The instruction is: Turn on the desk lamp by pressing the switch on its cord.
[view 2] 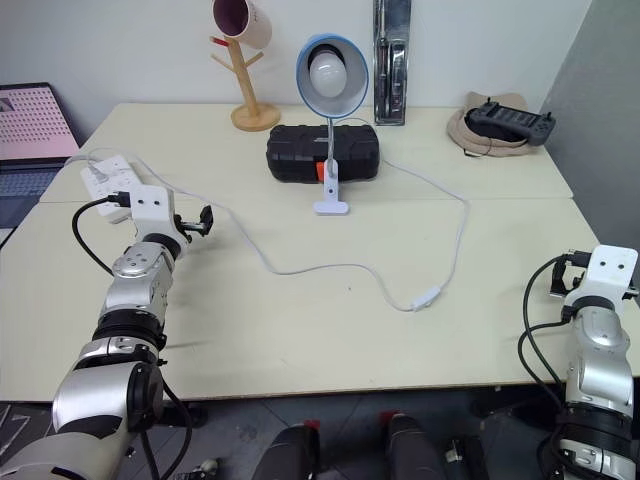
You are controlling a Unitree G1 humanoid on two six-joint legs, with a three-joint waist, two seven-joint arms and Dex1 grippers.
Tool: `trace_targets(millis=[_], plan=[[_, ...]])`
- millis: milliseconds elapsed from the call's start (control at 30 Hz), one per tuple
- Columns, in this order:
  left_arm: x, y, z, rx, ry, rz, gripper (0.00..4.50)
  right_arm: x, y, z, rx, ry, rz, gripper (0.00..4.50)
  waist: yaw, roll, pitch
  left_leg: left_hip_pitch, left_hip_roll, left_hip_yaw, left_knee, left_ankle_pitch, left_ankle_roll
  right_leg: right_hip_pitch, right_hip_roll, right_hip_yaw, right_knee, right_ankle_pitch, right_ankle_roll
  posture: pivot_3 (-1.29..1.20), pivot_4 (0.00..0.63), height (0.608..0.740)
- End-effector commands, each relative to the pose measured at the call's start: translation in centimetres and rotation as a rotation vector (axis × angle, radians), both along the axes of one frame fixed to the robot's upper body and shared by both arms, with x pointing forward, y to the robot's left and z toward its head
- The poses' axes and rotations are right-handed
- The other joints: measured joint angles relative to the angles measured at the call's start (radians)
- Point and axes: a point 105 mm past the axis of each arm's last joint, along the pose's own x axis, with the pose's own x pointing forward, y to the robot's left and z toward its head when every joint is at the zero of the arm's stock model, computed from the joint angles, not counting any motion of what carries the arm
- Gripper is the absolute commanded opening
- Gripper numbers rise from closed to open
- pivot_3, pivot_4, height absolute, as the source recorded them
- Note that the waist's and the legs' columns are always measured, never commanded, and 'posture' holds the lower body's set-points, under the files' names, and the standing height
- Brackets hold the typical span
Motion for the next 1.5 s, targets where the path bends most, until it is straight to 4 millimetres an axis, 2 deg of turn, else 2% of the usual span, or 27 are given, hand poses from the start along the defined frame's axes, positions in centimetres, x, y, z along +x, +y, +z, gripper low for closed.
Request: trace_targets(millis=[33,300,367,433,533,600,767,833,933,1000,1133,1300,1500], plan=[[0.1,0.2,2.1,-0.004,-0.065,-0.014,4.5,-0.1,0.1,1.4,-0.031,-0.042,0.002,4.45,0.0,0.0,0.0,0.0,0.0,0.0,0.0,0.0,0.0,0.0,0.0,0.0,0.0,0.0,0.0,0.0,0.15,0.74],[-0.3,0.2,1.8,-0.001,-0.067,-0.027,4.5,0.5,0.8,2.0,-0.04,-0.039,0.055,4.45,0.0,0.0,0.0,0.0,0.0,0.0,0.0,0.0,0.0,0.0,0.0,0.0,0.0,0.0,0.0,0.0,0.15,0.74],[-0.2,-0.6,2.0,0.003,-0.069,-0.077,4.5,1.0,2.1,2.0,-0.022,-0.025,0.151,4.45,0.0,0.0,0.0,0.0,0.0,0.0,0.0,0.0,0.0,0.0,0.0,0.0,0.0,0.0,0.0,0.0,0.15,0.74],[-0.3,-1.8,2.3,0.003,-0.071,-0.158,4.5,1.8,4.3,2.3,-0.065,0.016,0.319,4.45,0.0,0.0,0.0,0.0,0.0,0.0,0.0,0.0,0.0,0.0,0.0,0.0,0.0,0.0,0.0,0.0,0.15,0.74],[-0.9,-4.7,2.4,0.055,-0.036,-0.35,4.5,2.4,7.4,2.8,-0.146,0.105,0.591,4.45,-0.001,0.0,0.0,0.0,0.0,0.0,0.0,0.0,0.0,0.0,0.0,0.001,0.0,0.0,0.0,0.0,0.15,0.74],[-1.5,-5.9,2.4,0.08,-0.016,-0.434,4.5,2.4,8.5,3.1,-0.193,0.153,0.709,4.45,-0.001,0.0,0.0,0.0,0.0,0.0,0.0,0.0,0.0,0.0,0.0,0.0,0.0,0.0,0.0,0.0,0.15,0.74],[-5.3,-11.8,2.8,0.138,0.096,-0.86,4.5,1.3,12.3,3.8,-0.383,0.333,1.174,4.45,-0.003,0.001,0.001,0.0,0.0,0.0,0.0,0.0,0.0,0.0,0.0,0.001,-0.001,0.0,0.0,0.0,0.15,0.74],[-8.0,-14.2,2.6,0.147,0.16,-1.049,4.5,0.3,13.8,3.1,-0.412,0.418,1.364,4.45,-0.006,0.001,0.001,0.0,0.001,0.0,0.0,0.0,0.0,0.0,0.001,0.0,-0.001,0.0,0.0,0.0,0.15,0.74],[-11.3,-16.1,2.0,0.181,0.24,-1.24,4.5,-0.9,15.0,1.9,-0.455,0.542,1.561,4.45,-0.009,0.001,0.001,0.001,0.002,-0.001,0.0,0.0,0.0,0.001,0.002,0.0,-0.001,-0.001,-0.001,0.0,0.15,0.74],[-12.9,-16.8,1.7,0.197,0.278,-1.318,4.5,-1.3,15.4,1.5,-0.489,0.59,1.636,4.45,-0.011,0.001,0.001,0.001,0.002,-0.001,0.0,0.0,0.0,0.001,0.002,0.0,-0.001,-0.001,-0.001,0.0,0.15,0.74],[-14.5,-17.2,1.4,0.221,0.309,-1.397,4.5,-1.0,16.1,0.8,-0.561,0.624,1.721,4.45,-0.01,0.002,0.001,0.001,0.001,-0.001,0.001,0.0,0.0,0.001,0.001,0.0,-0.001,-0.001,-0.001,0.0,0.15,0.74],[-16.2,-18.0,1.4,0.222,0.317,-1.484,4.5,1.1,17.4,1.1,-0.648,0.625,1.79,4.45,-0.02,0.002,0.001,0.002,0.002,0.0,0.001,0.0,0.0,0.001,0.001,0.0,-0.001,-0.001,-0.001,0.0,0.15,0.74],[-16.3,-17.8,0.8,0.257,0.322,-1.475,4.5,1.7,18.4,0.5,-0.672,0.642,1.847,4.45,-0.015,0.002,0.001,0.001,0.002,-0.002,0.0,0.0,0.0,0.001,0.001,-0.002,-0.001,-0.002,-0.003,0.0,0.15,0.74]])
